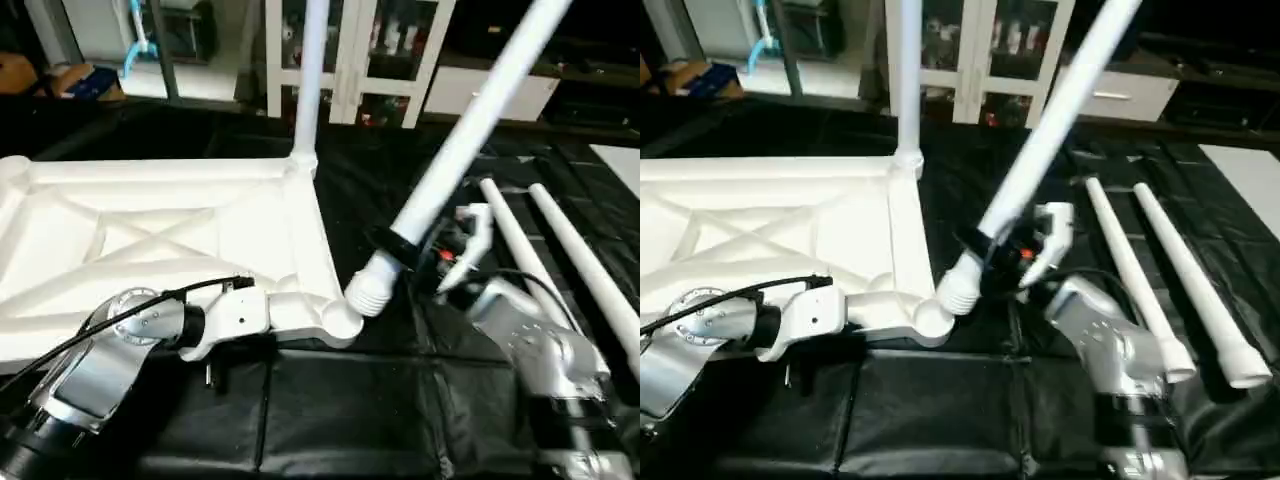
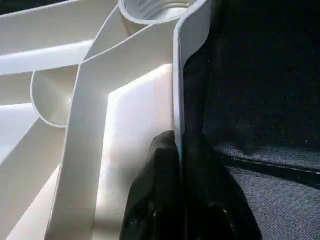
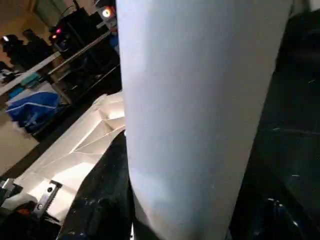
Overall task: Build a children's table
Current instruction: Rotate table base, then insert table leg to table base
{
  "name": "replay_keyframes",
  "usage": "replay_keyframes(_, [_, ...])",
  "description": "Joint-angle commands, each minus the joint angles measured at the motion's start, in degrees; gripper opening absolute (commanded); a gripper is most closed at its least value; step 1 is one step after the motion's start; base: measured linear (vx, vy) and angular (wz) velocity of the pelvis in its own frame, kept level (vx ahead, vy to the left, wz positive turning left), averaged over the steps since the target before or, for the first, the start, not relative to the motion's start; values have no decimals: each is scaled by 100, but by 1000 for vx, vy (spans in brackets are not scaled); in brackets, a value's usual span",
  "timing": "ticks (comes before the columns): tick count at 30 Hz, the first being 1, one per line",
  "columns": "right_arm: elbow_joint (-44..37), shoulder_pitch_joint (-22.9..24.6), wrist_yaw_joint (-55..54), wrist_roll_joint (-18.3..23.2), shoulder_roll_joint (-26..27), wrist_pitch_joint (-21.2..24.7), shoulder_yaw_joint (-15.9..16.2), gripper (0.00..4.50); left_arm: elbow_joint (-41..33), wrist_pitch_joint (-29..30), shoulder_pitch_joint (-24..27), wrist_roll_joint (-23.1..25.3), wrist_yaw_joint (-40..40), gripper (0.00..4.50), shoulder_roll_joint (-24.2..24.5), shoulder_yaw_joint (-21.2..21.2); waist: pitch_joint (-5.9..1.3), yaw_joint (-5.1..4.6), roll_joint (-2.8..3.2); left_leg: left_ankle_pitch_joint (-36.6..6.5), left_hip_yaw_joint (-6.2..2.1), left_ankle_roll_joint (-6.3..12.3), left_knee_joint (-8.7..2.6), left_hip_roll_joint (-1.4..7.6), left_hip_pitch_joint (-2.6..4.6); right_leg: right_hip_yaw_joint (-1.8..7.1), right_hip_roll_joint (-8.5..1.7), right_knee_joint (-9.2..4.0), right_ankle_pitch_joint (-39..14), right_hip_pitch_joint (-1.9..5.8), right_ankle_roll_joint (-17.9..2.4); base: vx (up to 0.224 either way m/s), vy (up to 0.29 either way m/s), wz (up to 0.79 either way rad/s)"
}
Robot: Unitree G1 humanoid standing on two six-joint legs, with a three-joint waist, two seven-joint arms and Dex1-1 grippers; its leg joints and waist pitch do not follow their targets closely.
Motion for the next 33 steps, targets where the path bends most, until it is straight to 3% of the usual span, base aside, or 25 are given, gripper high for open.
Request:
replay_keyframes(1, [18, -101, 66, 63, -15, 66, -56, 183, 339, 338, 300, 253, 15, 0, 33, -390, -218, 41, 31, -560, -146, 225, -418, 344, 47, 295, -439, -362, -463, 184, -1260, 0, 0, 0])
replay_keyframes(3, [124, -184, 109, 83, 28, 110, 65, 183, 230, 373, 302, 248, 15, 0, 17, -383, -214, 48, 16, -417, -135, 308, -412, 345, 47, 289, -441, -332, -231, 194, -1325, 0, 0, 0])
replay_keyframes(4, [186, -214, 153, -17, 32, 68, 168, 183, 187, 396, 283, 255, 27, 0, 8, -398, -204, 55, -20, -412, -121, 359, -408, 344, 44, 290, -443, -340, -230, 194, -1349, 0, 0, 0])
replay_keyframes(5, [203, -220, 169, -87, 23, 27, 224, 183, 169, 410, 275, 250, 26, 0, 1, -403, -199, 64, -6, -430, -127, 353, -413, 349, 46, 289, -449, -337, -288, 193, -1349, 0, 0, 0])
replay_keyframes(10, [198, -273, 225, -43, 57, 129, 244, 183, 106, 472, 235, 253, 25, 0, -26, -464, -162, 60, -8, -846, -137, 119, -446, 362, 71, 299, -454, -404, -942, 157, -1204, 0, 0, 0])
replay_keyframes(14, [240, -280, 354, -74, 49, 160, 317, 183, 80, 510, 197, 263, 24, 0, -48, -489, -169, 66, -23, -742, -129, 105, -438, 357, 78, 305, -444, -383, -722, 157, -1206, 0, 0, 0])
replay_keyframes(19, [336, -238, 634, -363, -102, 0, 676, 183, 63, 536, 177, 249, -19, 0, -52, -531, -178, 87, -30, -646, -123, 161, -427, 358, 76, 303, -450, -371, -625, 166, -1253, 0, 0, 0])
replay_keyframes(25, [581, -371, 999, -902, -374, -319, 1228, 183, 80, 511, 141, 280, -49, 0, -18, -571, -165, 75, -48, -1012, -148, 8, -448, 370, 77, 309, -466, -420, -1123, 157, -1155, 0, 0, 0])
replay_keyframes(31, [1028, -645, 1032, -1127, -422, -590, 1182, 183, 126, 461, 117, 317, -27, 0, -13, -608, -161, 72, -48, -1229, -158, -66, -465, 375, 95, 318, -456, -447, -1326, 135, -1105, 0, 0, 0])
replay_keyframes(32, [1047, -651, 1106, -1177, -433, -627, 1263, 183, 140, 452, 111, 307, -36, 0, -16, -609, -169, 76, -17, -1243, -166, -91, -467, 376, 99, 317, -457, -441, -1314, 138, -1101, 0, 0, 0])
replay_keyframes(33, [1058, -653, 1136, -1205, -436, -646, 1303, 183, 150, 444, 105, 309, -40, 0, -15, -612, -173, 66, -39, -1275, -162, -109, -468, 374, 95, 313, -448, -443, -1278, 136, -1093, 0, 0, 0])
